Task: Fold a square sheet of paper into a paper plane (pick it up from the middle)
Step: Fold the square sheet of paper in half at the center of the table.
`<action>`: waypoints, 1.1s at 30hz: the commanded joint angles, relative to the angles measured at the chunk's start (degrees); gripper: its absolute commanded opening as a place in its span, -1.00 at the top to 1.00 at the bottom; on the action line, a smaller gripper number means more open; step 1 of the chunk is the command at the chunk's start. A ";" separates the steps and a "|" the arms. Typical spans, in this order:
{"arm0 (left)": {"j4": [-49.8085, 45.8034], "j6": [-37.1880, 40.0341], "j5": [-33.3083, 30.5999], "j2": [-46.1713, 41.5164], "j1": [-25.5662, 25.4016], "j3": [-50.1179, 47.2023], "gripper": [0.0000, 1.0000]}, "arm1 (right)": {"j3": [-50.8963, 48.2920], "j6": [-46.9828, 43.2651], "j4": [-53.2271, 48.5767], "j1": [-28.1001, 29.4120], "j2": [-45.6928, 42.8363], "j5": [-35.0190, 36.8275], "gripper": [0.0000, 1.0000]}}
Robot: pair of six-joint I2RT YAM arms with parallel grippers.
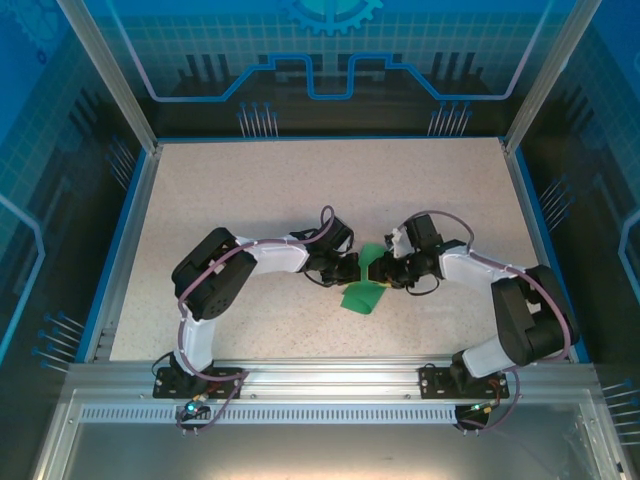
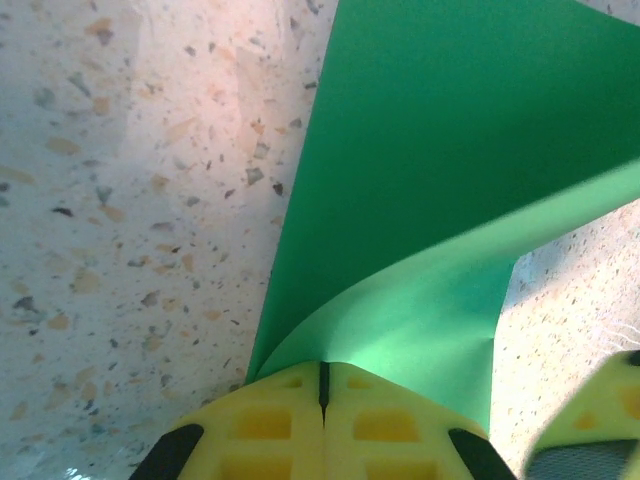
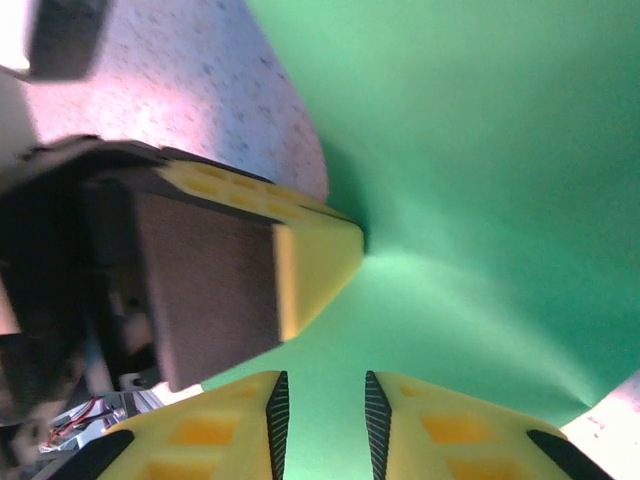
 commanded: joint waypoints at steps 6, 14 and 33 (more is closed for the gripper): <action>-3.48 1.55 -0.81 1.86 -0.79 0.80 1.00 | -4.96 0.49 2.89 0.71 5.38 0.78 0.42; -3.75 1.81 -0.77 2.00 -0.72 0.87 1.00 | -5.21 0.50 1.34 1.25 -1.99 -1.49 0.40; -4.18 2.25 -0.63 2.13 -0.81 1.51 1.00 | -10.92 4.08 5.96 5.21 -2.29 0.11 0.39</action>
